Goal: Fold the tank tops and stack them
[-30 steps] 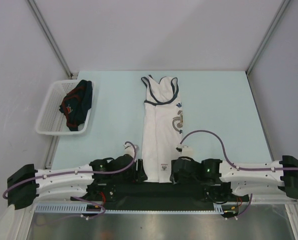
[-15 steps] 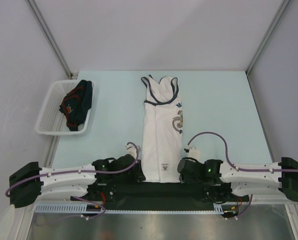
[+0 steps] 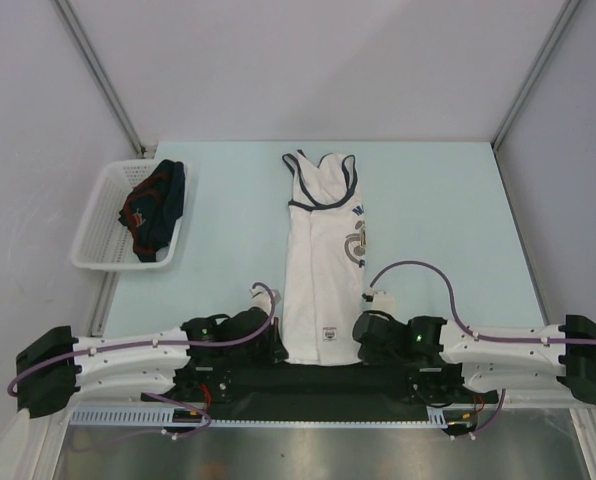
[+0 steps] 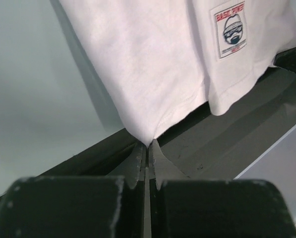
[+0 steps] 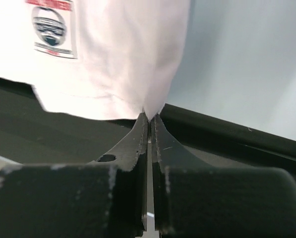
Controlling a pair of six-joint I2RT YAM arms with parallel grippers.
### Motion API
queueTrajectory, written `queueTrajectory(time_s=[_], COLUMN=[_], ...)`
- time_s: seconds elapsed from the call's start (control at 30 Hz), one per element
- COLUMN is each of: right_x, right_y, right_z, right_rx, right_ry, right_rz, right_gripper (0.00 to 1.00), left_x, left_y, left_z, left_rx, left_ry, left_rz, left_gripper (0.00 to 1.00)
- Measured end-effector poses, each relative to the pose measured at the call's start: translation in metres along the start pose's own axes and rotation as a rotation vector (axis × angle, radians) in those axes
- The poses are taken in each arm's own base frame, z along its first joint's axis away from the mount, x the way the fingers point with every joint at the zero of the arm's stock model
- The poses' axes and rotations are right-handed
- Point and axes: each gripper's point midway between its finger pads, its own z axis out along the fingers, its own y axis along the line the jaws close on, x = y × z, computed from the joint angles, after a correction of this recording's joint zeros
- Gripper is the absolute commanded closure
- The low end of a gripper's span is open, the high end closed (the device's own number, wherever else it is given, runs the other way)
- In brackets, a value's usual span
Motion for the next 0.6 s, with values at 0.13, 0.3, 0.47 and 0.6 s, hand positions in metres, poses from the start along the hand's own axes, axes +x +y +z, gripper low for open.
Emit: queueTrajectory(time_s=[0.13,0.3,0.47,0.6], right_x=[-0.025,-0.077,-0.133,-0.175], right_y=[0.014,0.028,0.025,0.016], right_z=[-0.011,-0.027,-0.037,-0.036], right_rx=[-0.024,-0.052,-0.035,-0.002], right_ry=[-0.046,-0.138,-0.215,-0.236], right_rz=[0.011,0.042,0.074,0.091], right_gripper=[1.0,1.0,1.0,1.0], left_x=[-0.018,-0.07,-0.122,-0.166], left_y=[-0.013,-0.034,-0.031,-0.03], left_z=[-0.005,-0.011,-0.016,-0.016], left_rx=[-0.006,0.008,-0.033,-0.071], left_ry=[-0.022,-0.117,-0.189,-0.233], left_rz=[0.003,-0.014,-0.024,-0.02], left_gripper=[1.0,1.0,0.99,1.0])
